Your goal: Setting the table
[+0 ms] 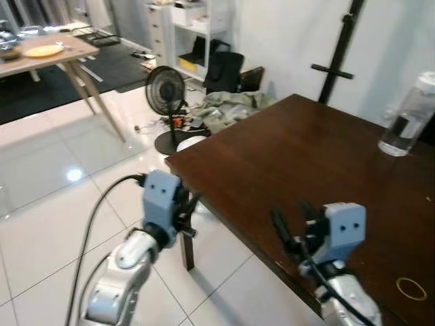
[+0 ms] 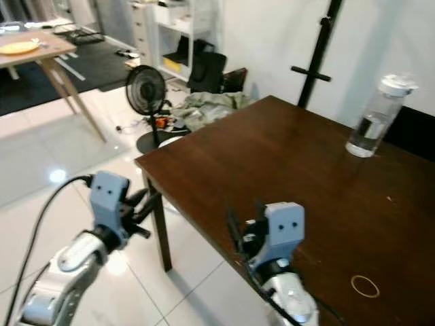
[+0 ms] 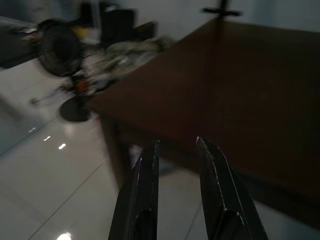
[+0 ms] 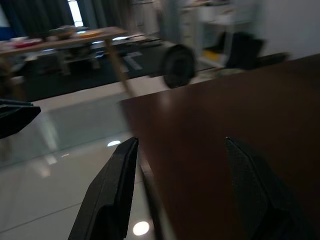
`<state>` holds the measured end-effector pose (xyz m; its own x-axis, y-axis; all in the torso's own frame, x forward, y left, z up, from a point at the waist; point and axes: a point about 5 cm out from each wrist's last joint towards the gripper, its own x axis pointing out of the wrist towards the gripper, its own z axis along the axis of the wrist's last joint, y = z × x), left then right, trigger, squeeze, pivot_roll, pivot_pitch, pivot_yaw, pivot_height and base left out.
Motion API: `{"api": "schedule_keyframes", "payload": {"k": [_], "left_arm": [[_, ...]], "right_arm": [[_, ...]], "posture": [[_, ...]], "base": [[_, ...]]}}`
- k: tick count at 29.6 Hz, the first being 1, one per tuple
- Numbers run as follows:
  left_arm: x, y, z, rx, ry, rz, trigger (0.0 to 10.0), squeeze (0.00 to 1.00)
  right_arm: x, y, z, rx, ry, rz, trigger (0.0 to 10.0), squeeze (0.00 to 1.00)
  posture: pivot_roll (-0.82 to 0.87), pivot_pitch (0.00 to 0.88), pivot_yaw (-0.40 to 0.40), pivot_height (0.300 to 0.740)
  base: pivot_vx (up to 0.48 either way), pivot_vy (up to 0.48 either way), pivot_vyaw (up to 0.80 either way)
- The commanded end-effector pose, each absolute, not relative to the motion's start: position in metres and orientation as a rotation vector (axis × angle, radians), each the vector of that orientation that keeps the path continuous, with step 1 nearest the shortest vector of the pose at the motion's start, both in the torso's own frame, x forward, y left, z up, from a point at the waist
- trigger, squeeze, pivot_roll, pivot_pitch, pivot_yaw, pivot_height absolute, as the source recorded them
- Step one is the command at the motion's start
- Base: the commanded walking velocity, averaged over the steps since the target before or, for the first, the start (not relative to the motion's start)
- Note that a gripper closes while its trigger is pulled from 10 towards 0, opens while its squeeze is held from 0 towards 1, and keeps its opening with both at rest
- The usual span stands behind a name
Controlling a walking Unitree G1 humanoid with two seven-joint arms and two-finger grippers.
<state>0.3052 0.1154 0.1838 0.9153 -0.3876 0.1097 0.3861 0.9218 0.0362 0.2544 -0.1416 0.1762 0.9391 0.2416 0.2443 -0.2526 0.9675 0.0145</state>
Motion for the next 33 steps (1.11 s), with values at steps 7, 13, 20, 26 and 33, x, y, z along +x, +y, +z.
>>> {"api": "schedule_keyframes", "payload": {"k": [7, 13, 20, 26, 33], "left_arm": [[0.3063, 0.1157, 0.1782, 0.031, -0.095, -0.365, 10.0, 0.0], [0.3075, 0.1165, 0.1784, 0.035, -0.096, -0.345, 10.0, 0.0], [0.3081, 0.1161, 0.1783, 0.038, -0.095, -0.336, 10.0, 0.0], [0.3089, 0.1161, 0.1778, 0.041, -0.094, -0.324, 10.0, 0.0], [0.3099, 0.1172, 0.1775, 0.046, -0.095, -0.304, 10.0, 0.0]], "right_arm": [[0.2529, -0.1442, 0.1714, 0.044, -0.22, 0.244, 10.0, 0.0], [0.2528, -0.1442, 0.1714, 0.044, -0.22, 0.246, 10.0, 0.0], [0.2525, -0.1445, 0.1717, 0.043, -0.219, 0.247, 10.0, 0.0], [0.2523, -0.1446, 0.172, 0.042, -0.22, 0.248, 10.0, 0.0], [0.2524, -0.144, 0.1724, 0.042, -0.221, 0.25, 10.0, 0.0]], "posture": [[-0.05, 0.069, 0.075, 0.74], [-0.06, 0.07, 0.073, 0.74], [-0.06, 0.072, 0.072, 0.74], [-0.06, 0.074, 0.069, 0.74], [-0.06, 0.074, 0.069, 0.74]], "base": [[0.0, 0.0, 0.79], [0.0, 0.0, 0.79], [0.0, 0.0, 0.79], [0.0, 0.0, 0.79], [0.0, 0.0, 0.79]]}}
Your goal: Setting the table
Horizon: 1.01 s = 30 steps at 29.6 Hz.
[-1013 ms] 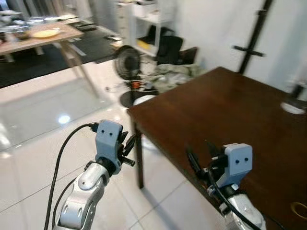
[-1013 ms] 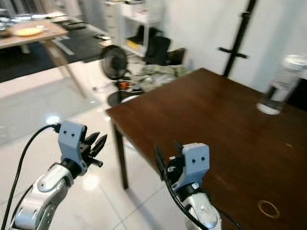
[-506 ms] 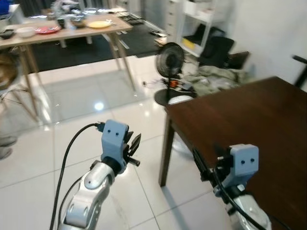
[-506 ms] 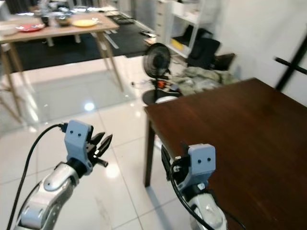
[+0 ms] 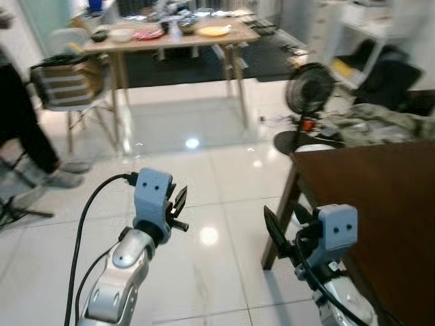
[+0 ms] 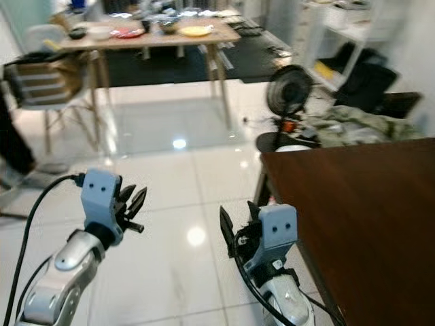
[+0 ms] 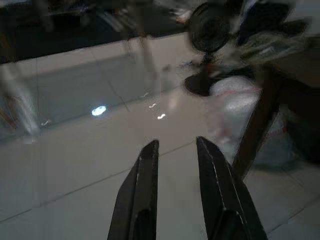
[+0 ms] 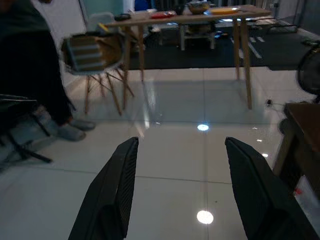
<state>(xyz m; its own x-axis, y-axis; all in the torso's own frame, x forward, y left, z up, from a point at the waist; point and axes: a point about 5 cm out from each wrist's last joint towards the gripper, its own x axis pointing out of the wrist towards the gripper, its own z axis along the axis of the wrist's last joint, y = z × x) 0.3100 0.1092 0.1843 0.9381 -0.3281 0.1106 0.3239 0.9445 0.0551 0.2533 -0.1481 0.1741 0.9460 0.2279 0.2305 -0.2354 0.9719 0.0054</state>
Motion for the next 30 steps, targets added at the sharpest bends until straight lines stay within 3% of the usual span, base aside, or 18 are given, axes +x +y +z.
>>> {"api": "schedule_keyframes", "payload": {"k": [1, 5, 30], "left_arm": [[0.3116, 0.1184, 0.1778, 0.048, -0.097, -0.279, 10.0, 0.0], [0.3155, 0.122, 0.1766, 0.068, -0.093, -0.232, 10.0, 0.0], [0.3193, 0.118, 0.1795, 0.058, -0.113, -0.238, 10.0, 0.0]], "right_arm": [[0.2525, -0.1438, 0.1727, 0.041, -0.223, 0.252, 10.0, 0.0], [0.2526, -0.1428, 0.1734, 0.038, -0.225, 0.254, 10.0, 0.0], [0.2523, -0.1435, 0.1743, 0.058, -0.236, 0.236, 10.0, 0.0]], "posture": [[-0.06, 0.073, 0.068, 0.74], [-0.06, 0.073, 0.068, 0.74], [-0.06, 0.075, 0.072, 0.74]], "base": [[0.0, 0.0, 0.79], [0.222, 0.0, 0.78], [0.48, 0.0, 0.0]]}}
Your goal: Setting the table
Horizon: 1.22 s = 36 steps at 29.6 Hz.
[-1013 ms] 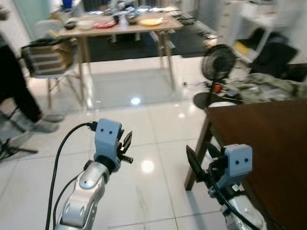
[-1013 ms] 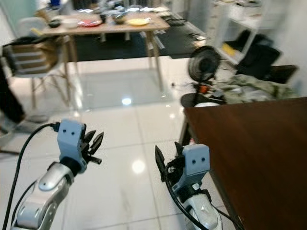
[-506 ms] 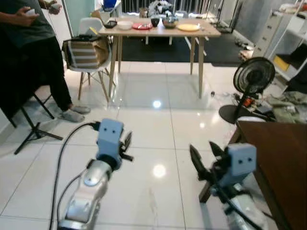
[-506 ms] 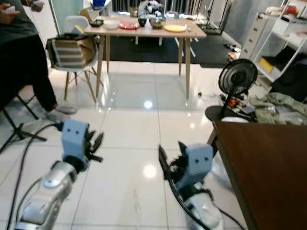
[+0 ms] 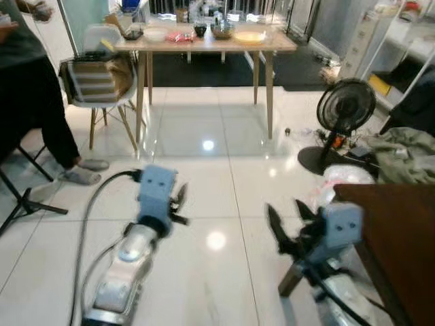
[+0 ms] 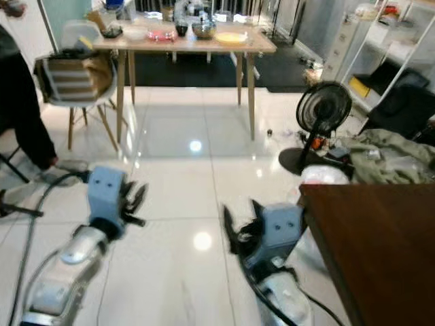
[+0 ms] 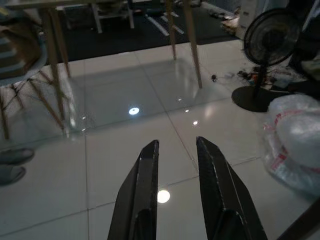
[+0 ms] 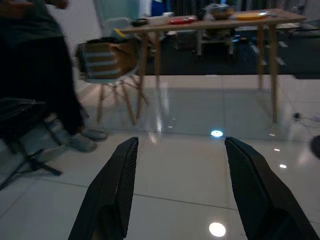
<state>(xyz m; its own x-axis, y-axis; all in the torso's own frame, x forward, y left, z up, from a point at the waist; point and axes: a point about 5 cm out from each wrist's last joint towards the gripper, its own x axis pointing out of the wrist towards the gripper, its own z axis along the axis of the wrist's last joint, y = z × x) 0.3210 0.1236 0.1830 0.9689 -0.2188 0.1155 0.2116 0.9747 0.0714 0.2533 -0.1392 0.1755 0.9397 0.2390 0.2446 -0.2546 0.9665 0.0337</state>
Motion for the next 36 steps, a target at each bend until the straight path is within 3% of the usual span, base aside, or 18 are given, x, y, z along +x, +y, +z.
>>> {"api": "schedule_keyframes", "payload": {"k": [1, 28, 36], "left_arm": [[0.3192, 0.1182, 0.1794, 0.059, -0.112, -0.237, 10.0, 0.0], [0.3199, 0.1181, 0.1793, 0.059, -0.116, -0.241, 10.0, 0.0], [0.3197, 0.1178, 0.179, 0.058, -0.115, -0.242, 10.0, 0.0]], "right_arm": [[0.2524, -0.1435, 0.1743, 0.059, -0.236, 0.236, 10.0, 0.0], [0.2547, -0.1454, 0.1749, 0.064, -0.24, 0.224, 10.0, 0.0], [0.2551, -0.1458, 0.175, 0.065, -0.238, 0.222, 10.0, 0.0]], "posture": [[-0.06, 0.075, 0.072, 0.74], [-0.06, 0.067, 0.073, 0.74], [-0.06, 0.066, 0.073, 0.74]], "base": [[0.48, 0.0, 0.0], [0.48, 0.0, 0.0], [0.48, 0.0, -0.77]]}}
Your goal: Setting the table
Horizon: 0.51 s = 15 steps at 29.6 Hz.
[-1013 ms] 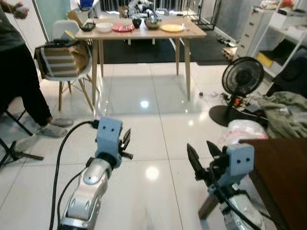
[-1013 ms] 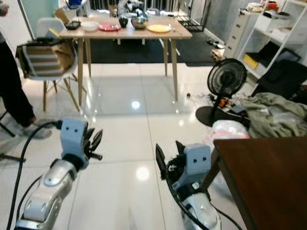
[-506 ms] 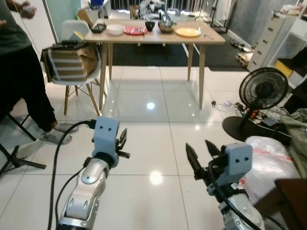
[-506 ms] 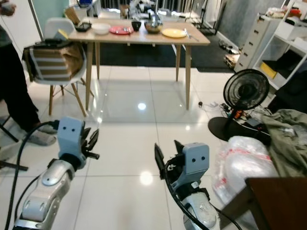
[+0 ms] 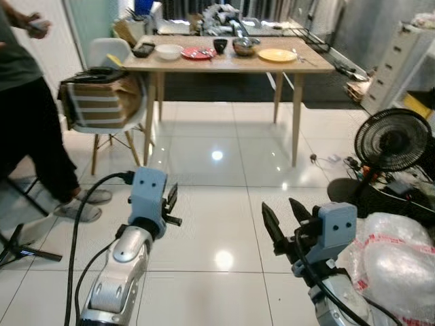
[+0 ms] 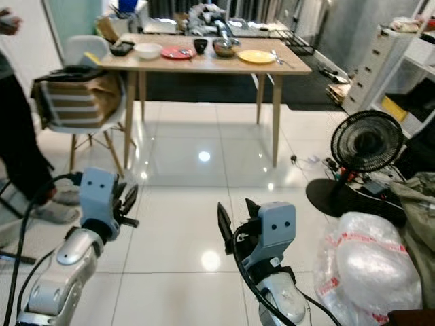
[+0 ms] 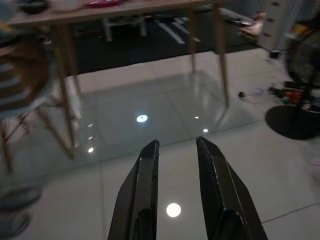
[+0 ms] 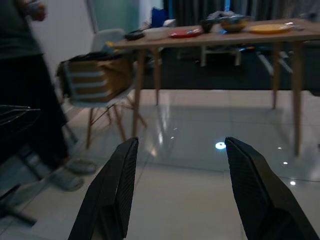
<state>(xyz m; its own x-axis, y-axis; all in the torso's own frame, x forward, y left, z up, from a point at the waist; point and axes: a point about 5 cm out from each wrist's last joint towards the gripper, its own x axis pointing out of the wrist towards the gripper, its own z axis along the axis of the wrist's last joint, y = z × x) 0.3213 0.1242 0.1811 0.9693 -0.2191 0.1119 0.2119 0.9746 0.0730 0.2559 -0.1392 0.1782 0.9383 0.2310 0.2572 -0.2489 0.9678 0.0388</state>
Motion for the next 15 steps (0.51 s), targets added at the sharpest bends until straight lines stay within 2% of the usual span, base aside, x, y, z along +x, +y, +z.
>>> {"api": "schedule_keyframes", "payload": {"k": [1, 3, 15], "left_arm": [[0.3197, 0.1178, 0.179, 0.058, -0.115, -0.243, 10.0, 0.0], [0.3197, 0.1176, 0.179, 0.059, -0.115, -0.243, 10.0, 0.0], [0.3203, 0.1176, 0.1793, 0.059, -0.116, -0.242, 10.0, 0.0]], "right_arm": [[0.2551, -0.1459, 0.175, 0.065, -0.238, 0.223, 10.0, 0.0], [0.2552, -0.1461, 0.175, 0.065, -0.238, 0.222, 10.0, 0.0], [0.2553, -0.1445, 0.1758, 0.056, -0.244, 0.231, 10.0, 0.0]], "posture": [[-0.06, 0.065, 0.073, 0.74], [-0.06, 0.065, 0.073, 0.74], [-0.06, 0.068, 0.074, 0.74]], "base": [[0.48, 0.0, -0.79], [0.48, 0.0, -0.5], [0.48, 0.0, 0.0]]}}
